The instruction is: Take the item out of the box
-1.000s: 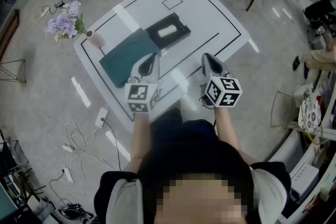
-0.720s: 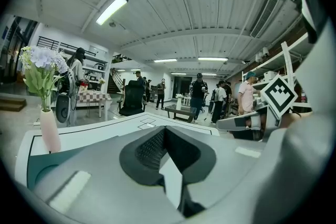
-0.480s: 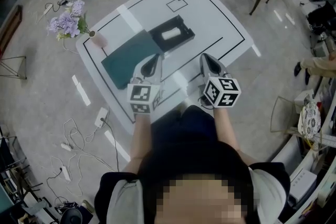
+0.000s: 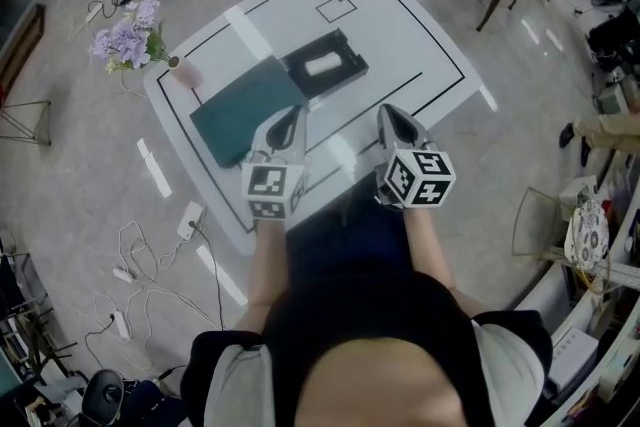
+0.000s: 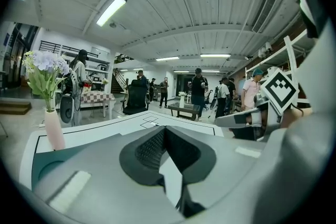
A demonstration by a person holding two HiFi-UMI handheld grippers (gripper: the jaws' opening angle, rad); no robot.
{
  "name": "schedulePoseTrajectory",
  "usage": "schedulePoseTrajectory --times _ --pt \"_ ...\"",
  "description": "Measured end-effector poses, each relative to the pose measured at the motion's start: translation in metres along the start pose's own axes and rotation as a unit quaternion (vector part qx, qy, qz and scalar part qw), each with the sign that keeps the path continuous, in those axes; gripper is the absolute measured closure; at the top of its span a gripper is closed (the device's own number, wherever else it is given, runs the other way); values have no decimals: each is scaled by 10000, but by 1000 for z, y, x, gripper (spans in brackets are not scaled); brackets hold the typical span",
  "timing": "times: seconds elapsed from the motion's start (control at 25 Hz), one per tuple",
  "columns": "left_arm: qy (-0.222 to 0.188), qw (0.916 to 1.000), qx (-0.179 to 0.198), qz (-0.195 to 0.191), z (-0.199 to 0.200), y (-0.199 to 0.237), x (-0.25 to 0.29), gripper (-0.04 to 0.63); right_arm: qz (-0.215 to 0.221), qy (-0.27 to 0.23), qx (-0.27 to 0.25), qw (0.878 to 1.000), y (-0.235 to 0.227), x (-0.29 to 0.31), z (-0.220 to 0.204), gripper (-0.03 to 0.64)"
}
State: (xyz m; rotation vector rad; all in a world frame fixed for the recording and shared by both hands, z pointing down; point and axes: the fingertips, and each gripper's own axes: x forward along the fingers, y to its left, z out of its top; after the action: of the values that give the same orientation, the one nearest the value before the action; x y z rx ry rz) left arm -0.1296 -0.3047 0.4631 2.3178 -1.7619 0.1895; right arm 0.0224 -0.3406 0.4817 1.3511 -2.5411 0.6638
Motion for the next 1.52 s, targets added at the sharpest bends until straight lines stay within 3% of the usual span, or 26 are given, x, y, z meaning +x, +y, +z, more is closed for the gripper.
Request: schedulePoseTrajectory --times 0.4,1.0,1.24,1.52 --pt "-3 9985 -155 518 7 9 15 586 287 218 -286 9989 -18 24 22 615" --pt "79 9918 -371 1224 10 31 39 586 1096 615 -763 9891 -15 82 46 615" --pt "123 9884 -425 1450 9 37 45 586 1535 846 -1173 9775 -9 100 49 615" --pt "181 9837 -537 1707 5 45 48 586 1979 1319 -1747 9555 -1 122 42 615"
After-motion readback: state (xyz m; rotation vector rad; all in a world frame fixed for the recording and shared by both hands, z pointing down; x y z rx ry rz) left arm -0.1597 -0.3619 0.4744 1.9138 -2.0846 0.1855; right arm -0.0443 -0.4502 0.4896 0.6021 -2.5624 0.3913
